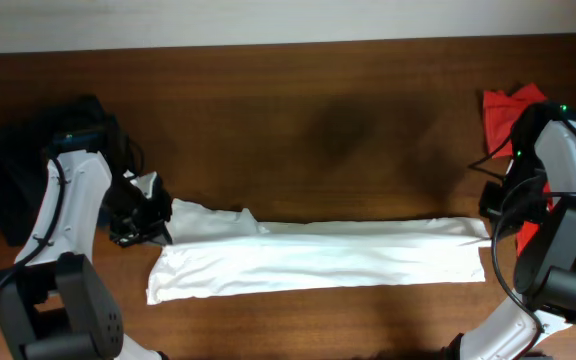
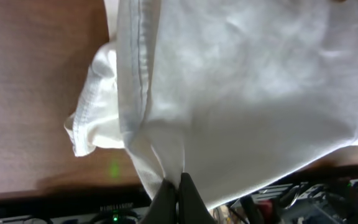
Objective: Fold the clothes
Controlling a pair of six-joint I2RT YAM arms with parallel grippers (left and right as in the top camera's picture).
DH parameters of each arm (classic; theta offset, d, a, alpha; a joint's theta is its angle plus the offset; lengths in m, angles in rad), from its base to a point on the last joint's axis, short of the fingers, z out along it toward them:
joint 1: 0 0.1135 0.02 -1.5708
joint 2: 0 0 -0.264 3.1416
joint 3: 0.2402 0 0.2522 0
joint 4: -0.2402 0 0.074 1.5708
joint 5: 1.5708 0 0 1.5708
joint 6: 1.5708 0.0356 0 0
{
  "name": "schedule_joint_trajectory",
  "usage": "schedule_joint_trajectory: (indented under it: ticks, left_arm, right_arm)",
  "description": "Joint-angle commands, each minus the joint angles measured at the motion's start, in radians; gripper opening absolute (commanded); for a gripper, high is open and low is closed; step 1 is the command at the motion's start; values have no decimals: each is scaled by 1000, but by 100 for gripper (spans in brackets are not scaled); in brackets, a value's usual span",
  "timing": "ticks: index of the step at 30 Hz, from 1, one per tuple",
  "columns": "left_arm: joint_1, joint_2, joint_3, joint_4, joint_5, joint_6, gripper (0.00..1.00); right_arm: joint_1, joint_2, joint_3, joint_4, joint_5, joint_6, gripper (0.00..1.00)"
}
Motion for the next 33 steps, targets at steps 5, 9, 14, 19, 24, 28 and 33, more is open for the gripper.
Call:
schedule_joint_trajectory:
  ticks: [5,9,14,19,24,28,33]
  left_arm:
    - [0,-27,-108,-25,-22,19,27]
    - [0,-28,-110,-33,-45,19,33]
    - [-13,-30,-77,50,89,19,33]
    - [-108,-34,-72,197,176,19,34]
    - [-248,-32,-72,352,170,-11,34]
    - [-337,-13,-72,445,112,-115,36]
    - [-409,42,-72,521,101,-169,39]
  right_arm:
    - [-2,-3,-10,4,58,25,9]
    - [-2,-3,-10,3,57,25,14]
    - [0,-3,-10,3,25,24,18]
    - [0,-3,-11,5,-94,-60,18]
    - [12,-3,-14,11,-149,-101,19]
    - [13,-3,-34,31,-149,-101,19]
    - [13,-3,-77,66,-150,-100,20]
